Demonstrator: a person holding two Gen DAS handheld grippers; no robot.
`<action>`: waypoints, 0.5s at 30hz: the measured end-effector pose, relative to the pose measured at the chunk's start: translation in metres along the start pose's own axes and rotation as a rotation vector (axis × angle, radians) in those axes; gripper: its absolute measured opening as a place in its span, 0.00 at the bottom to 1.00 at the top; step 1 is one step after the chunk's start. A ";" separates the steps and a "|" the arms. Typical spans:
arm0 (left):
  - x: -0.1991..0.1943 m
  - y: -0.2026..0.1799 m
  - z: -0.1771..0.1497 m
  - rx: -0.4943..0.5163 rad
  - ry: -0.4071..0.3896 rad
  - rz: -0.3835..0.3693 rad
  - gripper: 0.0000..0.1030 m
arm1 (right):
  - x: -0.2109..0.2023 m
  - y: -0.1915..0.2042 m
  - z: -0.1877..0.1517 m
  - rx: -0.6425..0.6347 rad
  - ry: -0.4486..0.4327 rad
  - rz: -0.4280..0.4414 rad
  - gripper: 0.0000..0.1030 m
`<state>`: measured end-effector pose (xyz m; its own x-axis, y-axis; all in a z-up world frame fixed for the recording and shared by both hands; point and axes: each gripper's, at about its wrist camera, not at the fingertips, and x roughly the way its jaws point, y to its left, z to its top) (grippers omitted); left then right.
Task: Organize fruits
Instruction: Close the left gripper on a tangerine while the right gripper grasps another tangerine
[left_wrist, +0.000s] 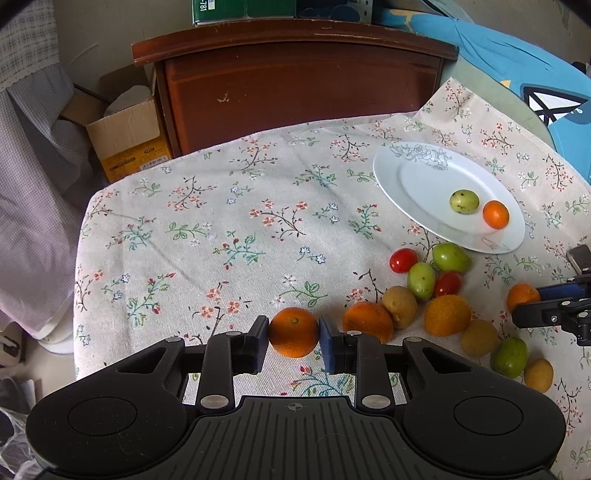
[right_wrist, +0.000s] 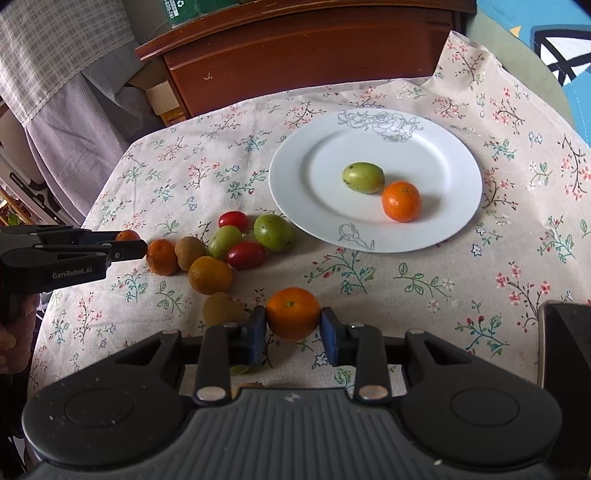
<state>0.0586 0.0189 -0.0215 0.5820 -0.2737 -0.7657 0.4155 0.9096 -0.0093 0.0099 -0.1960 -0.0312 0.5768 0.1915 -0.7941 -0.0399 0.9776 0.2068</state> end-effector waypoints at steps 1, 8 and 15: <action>-0.002 0.001 0.002 -0.008 -0.008 0.000 0.26 | -0.001 0.000 0.001 0.002 -0.006 0.004 0.31; -0.013 -0.007 0.012 -0.017 -0.055 -0.026 0.26 | -0.005 0.001 0.005 0.014 -0.034 0.017 0.31; -0.022 -0.028 0.024 0.003 -0.100 -0.074 0.26 | -0.010 0.005 0.010 0.013 -0.070 0.025 0.30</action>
<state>0.0510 -0.0076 0.0109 0.6162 -0.3699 -0.6953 0.4618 0.8848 -0.0614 0.0124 -0.1938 -0.0164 0.6313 0.2090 -0.7468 -0.0446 0.9712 0.2341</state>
